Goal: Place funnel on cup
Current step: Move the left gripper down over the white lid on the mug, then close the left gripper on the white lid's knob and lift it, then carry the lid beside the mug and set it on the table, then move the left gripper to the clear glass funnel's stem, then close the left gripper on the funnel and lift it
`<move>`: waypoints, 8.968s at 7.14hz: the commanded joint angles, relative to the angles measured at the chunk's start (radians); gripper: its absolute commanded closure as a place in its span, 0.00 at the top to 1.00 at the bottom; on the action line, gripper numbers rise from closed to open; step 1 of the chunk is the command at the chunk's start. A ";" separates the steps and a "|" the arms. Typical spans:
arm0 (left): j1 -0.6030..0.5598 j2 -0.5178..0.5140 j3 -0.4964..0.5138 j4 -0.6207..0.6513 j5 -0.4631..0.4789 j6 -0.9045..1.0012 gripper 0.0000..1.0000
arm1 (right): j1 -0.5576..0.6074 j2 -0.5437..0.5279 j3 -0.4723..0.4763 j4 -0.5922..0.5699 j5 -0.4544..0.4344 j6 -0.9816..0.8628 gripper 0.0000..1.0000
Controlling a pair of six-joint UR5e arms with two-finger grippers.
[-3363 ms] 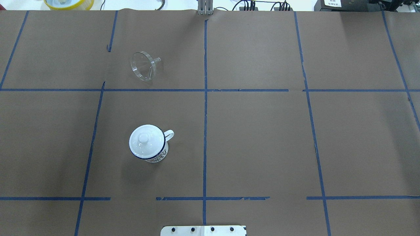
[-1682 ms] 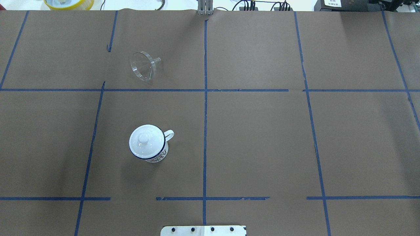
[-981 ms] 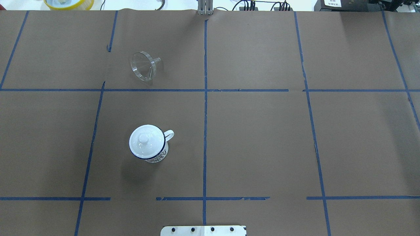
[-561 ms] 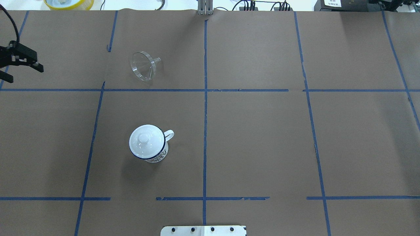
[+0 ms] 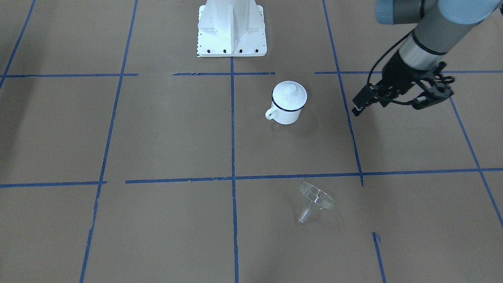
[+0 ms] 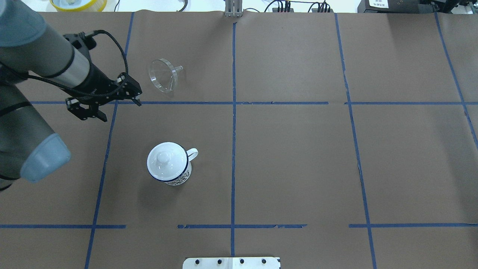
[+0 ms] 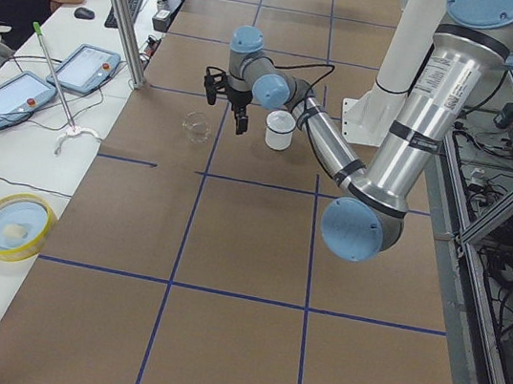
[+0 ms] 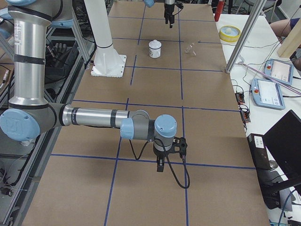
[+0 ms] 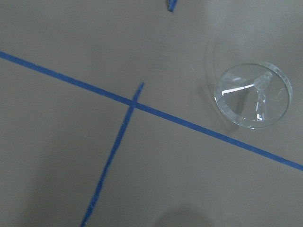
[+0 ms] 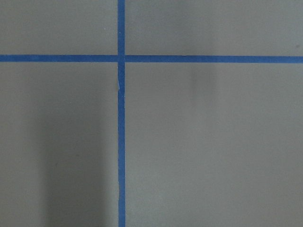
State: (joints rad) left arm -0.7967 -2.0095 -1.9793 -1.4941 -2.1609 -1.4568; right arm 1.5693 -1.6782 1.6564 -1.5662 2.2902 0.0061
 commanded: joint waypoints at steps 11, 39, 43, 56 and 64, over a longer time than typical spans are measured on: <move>0.225 -0.041 0.011 0.035 0.156 -0.211 0.42 | 0.000 0.000 0.000 0.000 0.000 0.000 1.00; 0.010 0.118 0.190 -0.721 0.355 -0.748 1.00 | 0.000 0.000 -0.001 0.000 0.000 0.000 1.00; 0.007 -0.015 0.507 -0.983 0.496 -0.884 1.00 | 0.000 0.000 -0.001 0.000 0.000 0.000 1.00; 0.045 -0.118 0.809 -1.361 0.633 -0.904 0.62 | 0.000 0.000 0.000 0.000 0.000 0.000 1.00; 0.030 -0.164 0.881 -1.436 0.633 -0.899 0.00 | 0.000 0.000 -0.001 0.000 0.000 0.000 1.00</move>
State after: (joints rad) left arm -0.7575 -2.1635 -1.0953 -2.9259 -1.5279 -2.3574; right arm 1.5693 -1.6782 1.6560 -1.5662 2.2902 0.0061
